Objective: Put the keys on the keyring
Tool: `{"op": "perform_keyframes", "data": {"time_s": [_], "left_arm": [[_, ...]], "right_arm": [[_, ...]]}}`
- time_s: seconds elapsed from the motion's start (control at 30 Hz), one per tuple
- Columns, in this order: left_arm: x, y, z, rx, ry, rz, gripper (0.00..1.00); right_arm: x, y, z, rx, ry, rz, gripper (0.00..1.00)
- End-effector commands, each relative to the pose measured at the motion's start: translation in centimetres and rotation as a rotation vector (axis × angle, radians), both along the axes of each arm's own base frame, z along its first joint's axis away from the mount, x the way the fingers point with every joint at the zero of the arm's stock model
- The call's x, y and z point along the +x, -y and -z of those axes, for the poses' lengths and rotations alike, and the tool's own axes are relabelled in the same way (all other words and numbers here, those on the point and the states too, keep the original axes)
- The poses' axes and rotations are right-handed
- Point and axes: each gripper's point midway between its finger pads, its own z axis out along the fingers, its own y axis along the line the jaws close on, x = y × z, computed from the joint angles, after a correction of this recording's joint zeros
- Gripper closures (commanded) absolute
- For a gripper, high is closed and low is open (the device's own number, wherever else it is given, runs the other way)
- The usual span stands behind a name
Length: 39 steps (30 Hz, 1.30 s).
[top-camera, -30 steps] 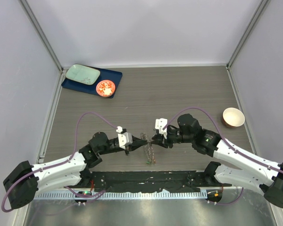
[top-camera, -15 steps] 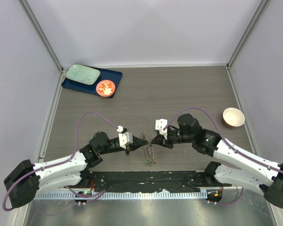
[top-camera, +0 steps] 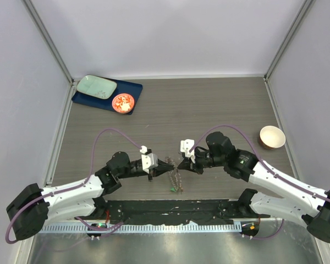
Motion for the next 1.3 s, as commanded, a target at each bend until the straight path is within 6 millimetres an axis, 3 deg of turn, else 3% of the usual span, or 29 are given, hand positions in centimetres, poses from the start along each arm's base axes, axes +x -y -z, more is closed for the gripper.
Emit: {"op": "perform_keyframes", "data": {"time_s": [0.0,0.8,1.27], "left_arm": [[-0.3,0.9,-2.0,-0.023,0.021,0.051,1.0],[-2.6,2.2,-0.5,0.086,-0.049,0.241,1.0],[-2.1,2.5,0.5,0.145,-0.088,0.229,1.0]], "right_arm": [[0.7,-1.0,-3.7,0.075,0.077,-0.024,0.99],[0.7,-0.8,-4.2,0.066,0.091,-0.026,0.99],[1.1,-1.1,-4.9,0.064,0.104,-0.026,0.99]]}}
